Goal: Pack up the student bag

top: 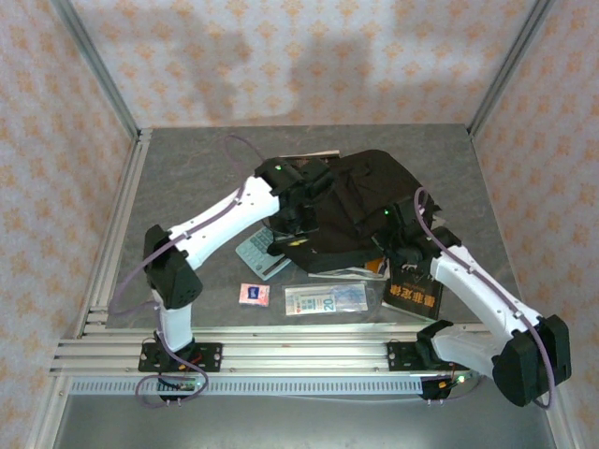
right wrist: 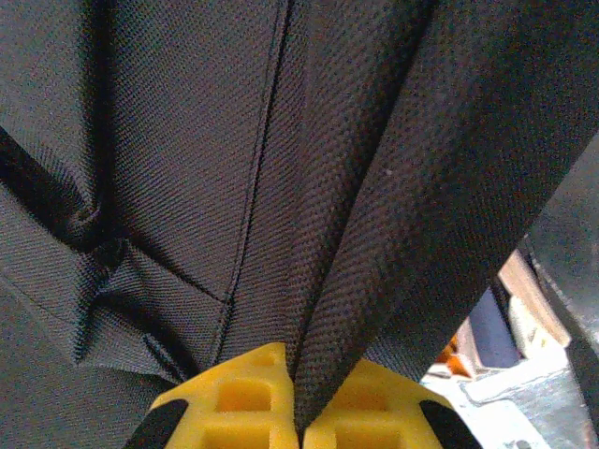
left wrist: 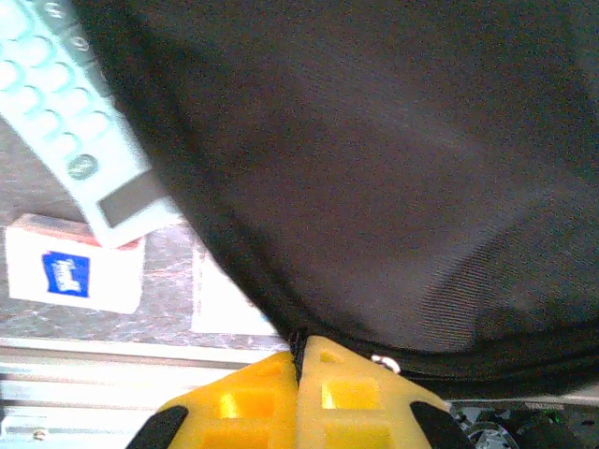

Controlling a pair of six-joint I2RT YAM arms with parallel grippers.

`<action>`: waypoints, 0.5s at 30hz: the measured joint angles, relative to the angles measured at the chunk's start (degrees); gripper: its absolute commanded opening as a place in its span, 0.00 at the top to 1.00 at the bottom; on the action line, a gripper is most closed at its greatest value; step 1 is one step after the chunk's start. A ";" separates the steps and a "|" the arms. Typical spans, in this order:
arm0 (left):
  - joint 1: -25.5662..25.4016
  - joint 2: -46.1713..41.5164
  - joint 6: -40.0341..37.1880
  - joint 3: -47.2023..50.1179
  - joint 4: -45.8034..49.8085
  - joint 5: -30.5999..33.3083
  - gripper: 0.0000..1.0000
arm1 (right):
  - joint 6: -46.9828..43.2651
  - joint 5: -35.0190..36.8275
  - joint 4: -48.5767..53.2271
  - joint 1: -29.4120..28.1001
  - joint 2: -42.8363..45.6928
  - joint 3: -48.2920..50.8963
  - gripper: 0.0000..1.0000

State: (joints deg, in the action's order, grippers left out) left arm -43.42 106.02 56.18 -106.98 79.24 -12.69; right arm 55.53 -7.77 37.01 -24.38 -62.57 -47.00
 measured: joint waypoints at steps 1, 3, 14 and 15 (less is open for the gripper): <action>1.05 -1.42 -0.35 1.55 -0.17 0.22 1.00 | -0.59 0.44 0.37 0.22 -0.22 -0.46 1.00; 3.04 -3.54 -0.87 3.56 -0.55 0.74 1.00 | -1.53 0.74 0.94 0.63 -0.57 -1.25 1.00; 9.27 -5.92 -5.16 4.28 -1.53 5.62 1.00 | -11.39 -0.72 0.90 4.22 -6.38 -7.17 1.00; 8.92 -5.90 -5.33 4.28 -1.90 5.49 1.00 | -13.03 -1.31 0.90 4.31 -8.00 -9.27 1.00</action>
State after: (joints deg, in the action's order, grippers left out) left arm -34.50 100.12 50.85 -102.69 77.34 -7.20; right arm 42.50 -9.08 37.91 -20.08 -70.57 -56.27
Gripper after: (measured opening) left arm 0.043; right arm 0.048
